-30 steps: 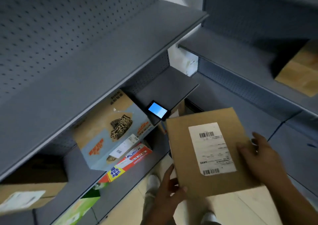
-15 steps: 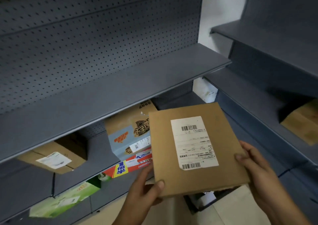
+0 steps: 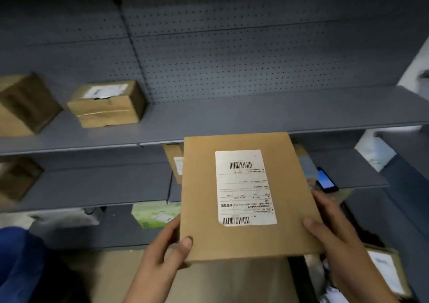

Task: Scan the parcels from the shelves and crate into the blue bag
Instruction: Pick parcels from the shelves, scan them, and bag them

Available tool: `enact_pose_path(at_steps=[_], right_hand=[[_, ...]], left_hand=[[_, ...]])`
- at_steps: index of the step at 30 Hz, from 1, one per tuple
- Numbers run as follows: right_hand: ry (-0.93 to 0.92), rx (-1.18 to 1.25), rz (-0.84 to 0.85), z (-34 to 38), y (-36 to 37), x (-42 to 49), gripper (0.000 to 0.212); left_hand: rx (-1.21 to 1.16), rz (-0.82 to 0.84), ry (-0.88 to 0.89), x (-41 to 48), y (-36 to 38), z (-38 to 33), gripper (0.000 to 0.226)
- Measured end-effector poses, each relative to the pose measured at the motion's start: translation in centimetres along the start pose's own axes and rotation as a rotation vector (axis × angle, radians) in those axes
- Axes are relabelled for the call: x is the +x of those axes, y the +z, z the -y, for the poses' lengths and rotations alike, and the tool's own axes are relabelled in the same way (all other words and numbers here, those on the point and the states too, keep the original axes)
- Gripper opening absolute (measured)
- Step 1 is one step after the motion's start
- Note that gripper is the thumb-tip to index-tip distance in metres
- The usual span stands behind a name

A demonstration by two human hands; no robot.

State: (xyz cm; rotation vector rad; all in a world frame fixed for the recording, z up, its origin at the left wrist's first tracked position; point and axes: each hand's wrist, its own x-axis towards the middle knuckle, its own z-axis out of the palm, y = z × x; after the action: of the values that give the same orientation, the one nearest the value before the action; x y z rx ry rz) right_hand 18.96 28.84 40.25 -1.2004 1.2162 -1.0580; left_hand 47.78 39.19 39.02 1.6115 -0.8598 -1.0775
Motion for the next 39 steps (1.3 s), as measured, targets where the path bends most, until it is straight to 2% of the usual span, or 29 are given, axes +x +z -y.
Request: enact_pose_path(at_steps=[4,7,11,14,16,21,30,33,39], right_hand=[[0.003,-0.066,0.209,0.3,10.2,-2.0,0.05],[-0.003,-0.097,0.375,0.4,18.1,-3.5,0.05],[0.043,-0.046,0.595,0.5,27.5,-5.4,0.049],[0.041,-0.008,0.711,-0.3,33.3,-6.5,0.049],[0.042,0.003,0.768,-1.0,36.8,-6.8,0.045],[0.025,-0.075,0.904,-1.7,44.4,-5.1,0.046],[-0.008,-0.039,1.063,-1.2,58.2,1.2,0.044],[-0.007,-0.043,1.104,-1.6,62.2,2.9,0.043],[0.006,-0.096,1.197,-2.6,69.9,4.7,0.036]], left_hand=[[-0.02,-0.169,0.031,-4.3,-10.1,1.1,0.035],[-0.041,-0.308,-0.026,-7.9,-17.0,2.6,0.041],[-0.135,-0.587,-0.037,-12.2,-23.1,4.9,0.039],[-0.144,-0.737,0.009,-14.2,-26.1,6.3,0.061],[-0.155,-0.805,0.014,-14.8,-28.0,7.3,0.061],[-0.198,-0.922,-0.009,-13.6,-32.3,8.6,0.034],[-0.201,-1.106,-0.076,-7.3,-38.9,8.4,0.035],[-0.205,-1.193,-0.086,-5.1,-40.7,8.4,0.049],[-0.199,-1.305,-0.158,-3.0,-43.4,9.4,0.055]])
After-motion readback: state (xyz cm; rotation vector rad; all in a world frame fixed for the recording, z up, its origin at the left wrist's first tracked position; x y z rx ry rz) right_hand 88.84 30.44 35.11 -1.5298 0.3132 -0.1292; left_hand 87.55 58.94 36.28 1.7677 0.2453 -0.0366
